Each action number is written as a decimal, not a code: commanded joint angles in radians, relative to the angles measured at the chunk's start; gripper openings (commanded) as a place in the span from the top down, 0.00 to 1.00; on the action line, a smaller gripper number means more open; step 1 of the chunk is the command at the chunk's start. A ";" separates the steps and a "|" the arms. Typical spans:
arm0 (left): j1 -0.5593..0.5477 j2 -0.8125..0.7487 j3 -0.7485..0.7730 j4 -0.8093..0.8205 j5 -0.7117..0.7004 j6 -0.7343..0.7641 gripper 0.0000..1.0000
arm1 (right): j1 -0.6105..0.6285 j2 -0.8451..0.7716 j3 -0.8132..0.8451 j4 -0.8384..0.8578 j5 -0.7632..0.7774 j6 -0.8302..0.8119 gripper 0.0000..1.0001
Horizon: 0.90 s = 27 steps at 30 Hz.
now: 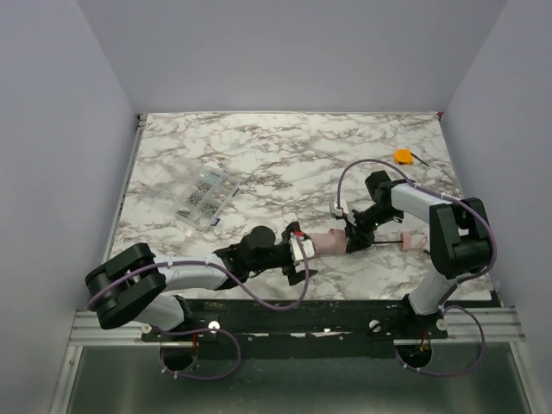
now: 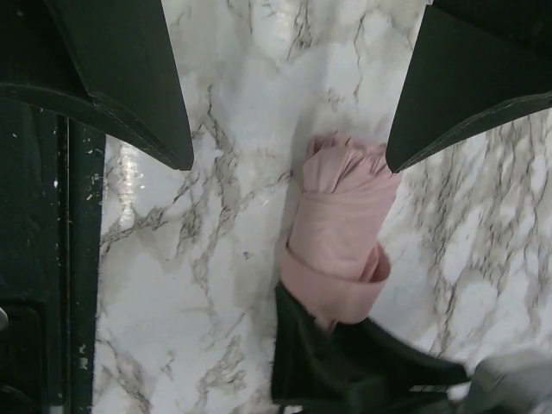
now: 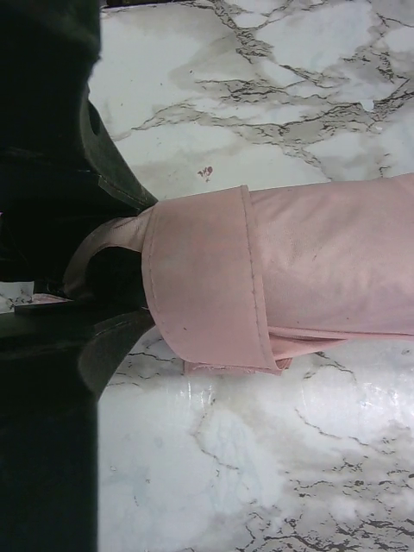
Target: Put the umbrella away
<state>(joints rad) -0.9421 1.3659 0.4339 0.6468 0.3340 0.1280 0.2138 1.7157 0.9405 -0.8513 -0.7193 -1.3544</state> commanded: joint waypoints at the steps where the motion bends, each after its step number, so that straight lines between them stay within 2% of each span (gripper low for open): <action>1: -0.156 0.071 0.102 -0.130 -0.244 0.375 0.05 | 0.005 0.104 -0.046 -0.075 0.174 0.046 1.00; 4: -0.204 0.189 0.193 -0.171 -0.360 0.493 0.05 | 0.005 0.121 -0.031 -0.085 0.175 0.047 1.00; 6: -0.218 0.264 0.255 -0.199 -0.386 0.548 0.05 | 0.006 0.132 -0.021 -0.091 0.178 0.047 1.00; 10: -0.219 0.391 0.378 -0.286 -0.407 0.582 0.15 | 0.004 0.140 -0.013 -0.094 0.180 0.049 1.00; 15: -0.215 0.477 0.444 -0.362 -0.393 0.562 0.38 | 0.005 0.140 -0.019 -0.091 0.180 0.051 0.99; 18: -0.207 0.513 0.482 -0.451 -0.364 0.526 0.65 | 0.004 0.142 -0.017 -0.095 0.169 0.051 0.99; 20: -0.193 0.531 0.501 -0.515 -0.312 0.484 0.72 | 0.006 0.140 -0.008 -0.097 0.157 0.058 0.96; 21: -0.184 0.538 0.506 -0.549 -0.284 0.456 0.75 | 0.005 0.138 -0.001 -0.099 0.149 0.063 0.92; 22: -0.173 0.541 0.509 -0.573 -0.245 0.431 0.78 | 0.004 0.134 0.010 -0.104 0.140 0.068 0.83; 23: -0.163 0.542 0.509 -0.600 -0.216 0.399 0.83 | 0.003 0.124 0.020 -0.106 0.126 0.073 0.71; 25: -0.131 0.544 0.501 -0.636 -0.152 0.340 0.86 | -0.005 0.081 0.035 -0.091 0.085 0.093 0.47; 27: -0.094 0.556 0.501 -0.691 -0.071 0.281 0.87 | -0.021 0.025 0.056 -0.066 0.047 0.117 0.32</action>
<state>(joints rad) -1.0985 1.8347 0.9646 0.2092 0.0395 0.5793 0.2119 1.7592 1.0130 -0.9176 -0.7349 -1.2934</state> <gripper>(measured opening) 0.392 0.572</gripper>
